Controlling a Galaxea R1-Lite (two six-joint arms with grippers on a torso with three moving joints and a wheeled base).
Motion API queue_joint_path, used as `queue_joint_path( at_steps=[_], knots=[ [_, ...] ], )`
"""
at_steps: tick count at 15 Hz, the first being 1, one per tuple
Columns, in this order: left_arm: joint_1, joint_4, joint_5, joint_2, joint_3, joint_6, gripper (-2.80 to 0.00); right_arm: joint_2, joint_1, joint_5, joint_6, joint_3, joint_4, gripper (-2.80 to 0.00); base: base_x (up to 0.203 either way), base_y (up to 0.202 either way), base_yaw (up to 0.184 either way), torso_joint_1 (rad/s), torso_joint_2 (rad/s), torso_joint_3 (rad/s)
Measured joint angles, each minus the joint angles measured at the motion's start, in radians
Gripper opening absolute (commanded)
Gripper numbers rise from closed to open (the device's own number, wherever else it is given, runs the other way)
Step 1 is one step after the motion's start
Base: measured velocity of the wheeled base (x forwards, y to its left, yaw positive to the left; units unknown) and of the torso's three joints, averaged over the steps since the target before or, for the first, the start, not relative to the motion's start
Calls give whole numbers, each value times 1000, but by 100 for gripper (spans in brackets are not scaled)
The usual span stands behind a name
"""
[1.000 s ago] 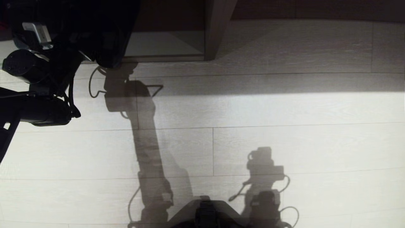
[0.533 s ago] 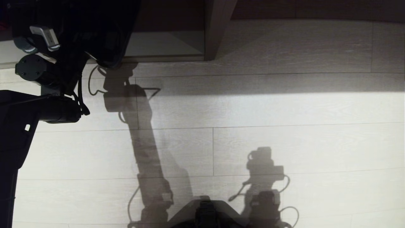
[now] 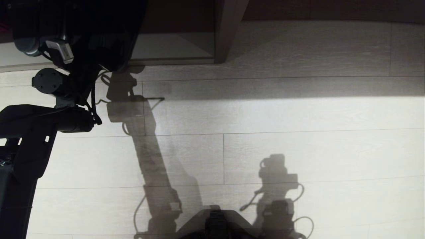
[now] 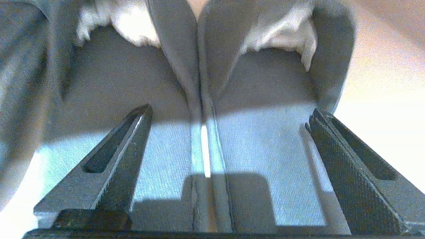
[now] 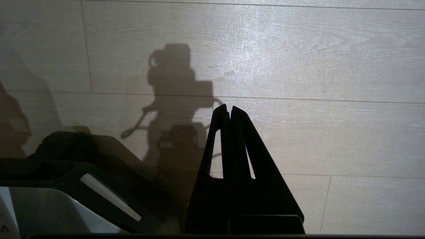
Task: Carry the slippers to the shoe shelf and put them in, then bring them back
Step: Place the slippers on the floor
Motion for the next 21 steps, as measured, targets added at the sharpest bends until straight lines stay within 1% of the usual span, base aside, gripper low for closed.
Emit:
queue_joint_path(
  at_steps=[2,4,15,19,21],
  knots=[
    [-2,57,0,3,-4,12,0,0,0,0,0,0,0,-280,0,0,0,0,0,0],
    [-6,89,1,1,-6,7,0,0,0,0,0,0,0,-280,0,0,0,0,0,0],
    [-2,101,-2,-13,-16,-4,0,0,0,0,0,0,0,-280,0,0,0,0,0,0],
    [5,111,-15,-28,-12,-27,0,0,0,0,0,0,0,-280,0,0,0,0,0,0],
    [7,111,-14,-37,-6,-21,0,0,0,0,-1,0,0,-280,0,0,0,0,0,0]
  ],
)
